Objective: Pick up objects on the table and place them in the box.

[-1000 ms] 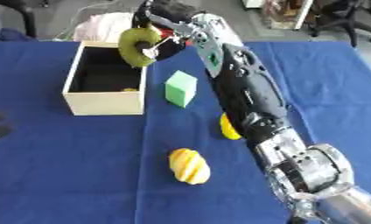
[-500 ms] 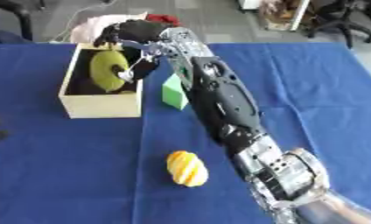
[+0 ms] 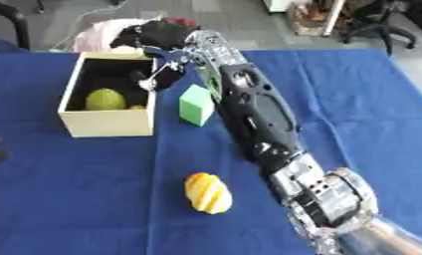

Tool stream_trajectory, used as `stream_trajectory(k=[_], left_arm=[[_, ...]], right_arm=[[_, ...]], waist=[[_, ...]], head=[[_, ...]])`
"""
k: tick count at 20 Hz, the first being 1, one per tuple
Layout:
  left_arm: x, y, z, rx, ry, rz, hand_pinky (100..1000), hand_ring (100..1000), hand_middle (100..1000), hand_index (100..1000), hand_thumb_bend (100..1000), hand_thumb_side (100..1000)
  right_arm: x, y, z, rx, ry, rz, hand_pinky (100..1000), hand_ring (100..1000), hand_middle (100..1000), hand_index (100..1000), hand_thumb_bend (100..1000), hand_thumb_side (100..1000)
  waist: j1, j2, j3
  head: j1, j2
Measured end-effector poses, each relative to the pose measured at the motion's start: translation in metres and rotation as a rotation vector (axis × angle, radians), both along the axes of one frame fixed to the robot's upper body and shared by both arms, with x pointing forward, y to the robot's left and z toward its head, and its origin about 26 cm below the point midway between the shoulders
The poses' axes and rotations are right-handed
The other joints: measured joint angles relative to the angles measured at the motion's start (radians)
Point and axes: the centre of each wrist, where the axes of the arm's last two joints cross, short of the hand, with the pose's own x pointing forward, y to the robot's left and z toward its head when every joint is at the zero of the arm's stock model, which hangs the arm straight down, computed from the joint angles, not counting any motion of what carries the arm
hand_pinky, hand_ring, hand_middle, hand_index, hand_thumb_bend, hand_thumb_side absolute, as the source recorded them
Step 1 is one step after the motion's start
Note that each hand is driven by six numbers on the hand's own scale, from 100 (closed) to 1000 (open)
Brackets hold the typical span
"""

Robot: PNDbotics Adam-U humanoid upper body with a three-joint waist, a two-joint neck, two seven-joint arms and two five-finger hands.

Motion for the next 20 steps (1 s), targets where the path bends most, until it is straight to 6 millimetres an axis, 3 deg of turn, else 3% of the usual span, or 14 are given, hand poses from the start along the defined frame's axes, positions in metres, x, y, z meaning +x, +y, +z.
stream_trajectory(k=[4,5,9,12,15,20], left_arm=[[-0.002,0.002,-0.002,-0.002,0.006,0.012,898,723,748,799,100,700],[-0.002,0.003,-0.002,-0.001,0.007,0.015,898,723,748,799,100,701],[-0.003,0.004,-0.005,0.000,0.015,0.023,898,724,748,799,100,702],[-0.003,0.005,-0.006,0.000,0.017,0.028,898,724,748,799,100,701],[-0.003,0.005,-0.006,-0.001,0.018,0.028,898,724,748,799,100,702],[-0.003,0.005,-0.006,0.000,0.018,0.028,899,724,748,799,100,702]], right_arm=[[0.005,-0.032,0.001,0.028,0.040,-0.082,910,896,975,1000,100,400],[0.006,-0.040,-0.002,0.030,0.055,-0.103,920,921,995,1000,100,480],[0.008,-0.064,-0.012,0.015,0.120,-0.166,961,974,1000,1000,100,658],[0.009,-0.074,-0.024,-0.025,0.177,-0.195,975,991,1000,1000,100,751],[0.010,-0.078,-0.036,-0.062,0.222,-0.218,982,1000,1000,1000,100,759],[0.009,-0.071,-0.047,-0.082,0.219,-0.249,982,1000,1000,1000,100,601]], waist=[[-0.001,0.000,-0.015],[-0.001,0.000,-0.020],[-0.001,0.000,-0.036],[-0.001,0.000,-0.041],[-0.001,0.000,-0.043],[0.000,0.000,-0.036]], head=[[0.006,0.000],[0.008,0.000],[0.016,0.000],[0.019,0.000],[0.020,0.000],[0.016,0.000]])
